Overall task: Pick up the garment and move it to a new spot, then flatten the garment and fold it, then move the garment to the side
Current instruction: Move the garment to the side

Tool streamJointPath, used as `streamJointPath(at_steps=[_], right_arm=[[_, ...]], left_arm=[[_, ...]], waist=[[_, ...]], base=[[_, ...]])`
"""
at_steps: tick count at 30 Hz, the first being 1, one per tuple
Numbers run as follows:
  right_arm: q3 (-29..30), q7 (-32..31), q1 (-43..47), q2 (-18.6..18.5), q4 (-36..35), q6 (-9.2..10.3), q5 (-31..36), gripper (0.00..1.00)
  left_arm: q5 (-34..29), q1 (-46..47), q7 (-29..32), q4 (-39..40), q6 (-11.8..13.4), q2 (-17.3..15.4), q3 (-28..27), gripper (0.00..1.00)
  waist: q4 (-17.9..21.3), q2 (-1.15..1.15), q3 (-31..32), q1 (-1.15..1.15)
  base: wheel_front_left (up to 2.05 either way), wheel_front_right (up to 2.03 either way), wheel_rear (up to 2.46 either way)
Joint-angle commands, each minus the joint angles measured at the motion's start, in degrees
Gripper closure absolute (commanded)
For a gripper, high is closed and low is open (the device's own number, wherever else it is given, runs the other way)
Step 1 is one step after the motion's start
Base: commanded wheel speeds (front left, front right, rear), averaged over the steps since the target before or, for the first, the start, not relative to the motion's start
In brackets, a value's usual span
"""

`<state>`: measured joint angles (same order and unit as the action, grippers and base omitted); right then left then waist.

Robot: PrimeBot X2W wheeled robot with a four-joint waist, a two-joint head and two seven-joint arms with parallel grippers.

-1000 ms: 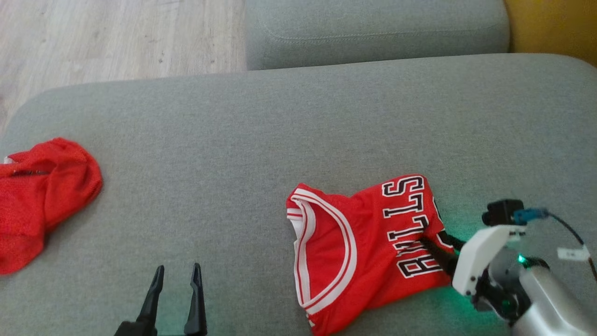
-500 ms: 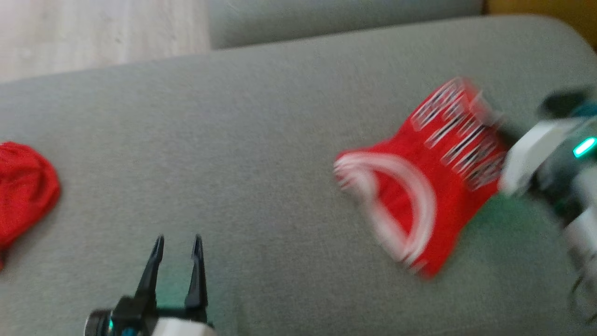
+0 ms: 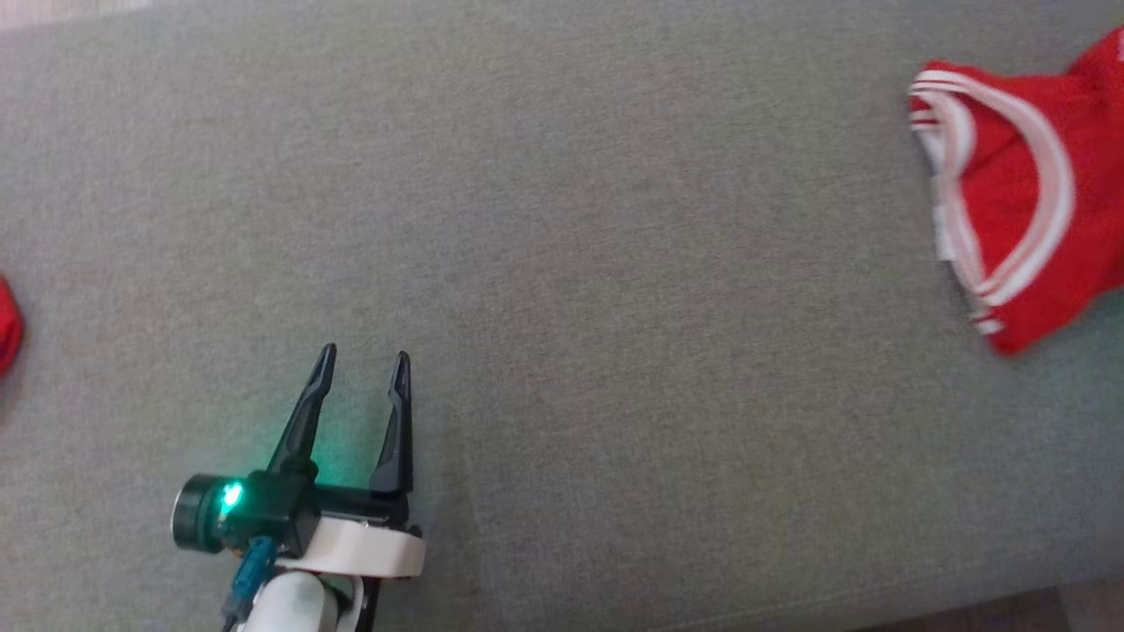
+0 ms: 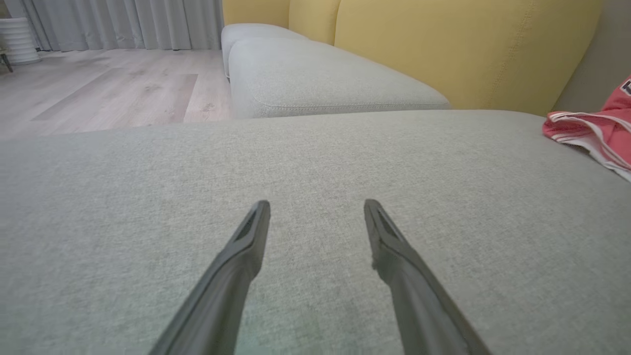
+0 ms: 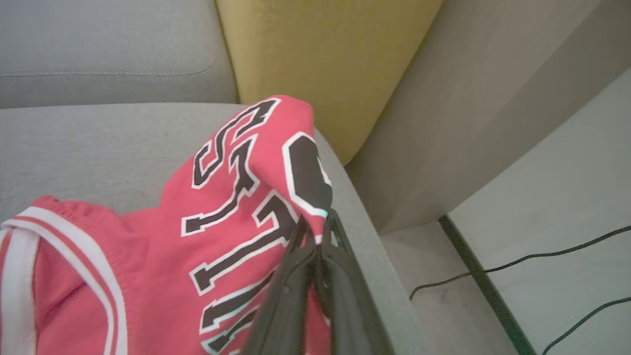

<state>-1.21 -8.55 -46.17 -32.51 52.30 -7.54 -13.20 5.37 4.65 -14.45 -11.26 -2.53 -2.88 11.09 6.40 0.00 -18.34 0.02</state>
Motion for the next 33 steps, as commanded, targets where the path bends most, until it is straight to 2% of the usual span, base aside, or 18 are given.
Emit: streamJointPath(at_steps=[1,2,3,7,12,16,24,30,33], right_arm=[[1.9,2.5,-3.1,-2.8,-0.3,0.05,3.8,0.84],[3.1,3.9,-3.7,-3.1,0.4,0.05,6.6,0.31],[4.1,4.7,-4.0,-2.9,1.0,0.05,9.0,0.0],[9.6,10.2,-3.9,-0.9,-0.1,0.05,17.3,0.0],[13.4,17.2,1.2,5.8,-6.3,0.05,21.8,0.0],[12.3,20.4,9.1,11.8,-13.5,0.05,19.9,0.0],[7.2,22.0,31.4,23.4,-32.1,0.05,15.3,0.0],[4.3,22.9,43.9,28.0,-38.7,0.05,13.7,0.0],[3.2,23.3,49.2,29.1,-39.5,0.05,13.0,0.0]], left_arm=[[-0.6,0.9,-0.5,1.5,0.2,0.0,-1.8,0.0],[-0.6,0.8,-0.5,1.4,0.2,0.0,-2.0,0.0],[-0.7,0.7,-0.5,1.3,0.2,0.0,-2.2,0.0],[0.1,-0.2,-0.5,1.4,0.6,0.0,-2.8,0.0],[1.7,-1.8,-0.5,1.8,1.3,0.0,-3.0,0.0],[3.3,-4.0,-0.5,2.2,2.3,0.0,-3.1,0.0],[5.0,-8.2,-0.5,2.1,3.1,0.0,-4.0,0.0],[5.4,-10.1,-0.5,1.8,3.1,0.0,-4.7,0.0],[5.3,-11.4,-0.5,1.4,2.9,0.0,-5.1,0.0]], waist=[[-0.5,0.0,-0.5,-0.02],[-0.6,0.0,-0.6,-0.02],[-0.6,0.0,-0.4,-0.02],[-1.0,0.0,1.2,-0.02],[-1.9,0.0,5.1,-0.02],[-3.1,0.0,8.9,-0.02],[-5.1,0.0,14.4,-0.02],[-6.2,0.0,16.8,-0.02],[-6.6,0.0,18.1,-0.02]], base=[[0.0,0.0,0.0],[0.0,0.0,0.0],[0.0,0.0,0.0],[0.0,0.0,0.0],[0.0,0.0,0.0],[0.0,0.0,0.0],[0.0,0.0,0.0],[0.0,0.0,0.0],[0.0,0.0,0.0]])
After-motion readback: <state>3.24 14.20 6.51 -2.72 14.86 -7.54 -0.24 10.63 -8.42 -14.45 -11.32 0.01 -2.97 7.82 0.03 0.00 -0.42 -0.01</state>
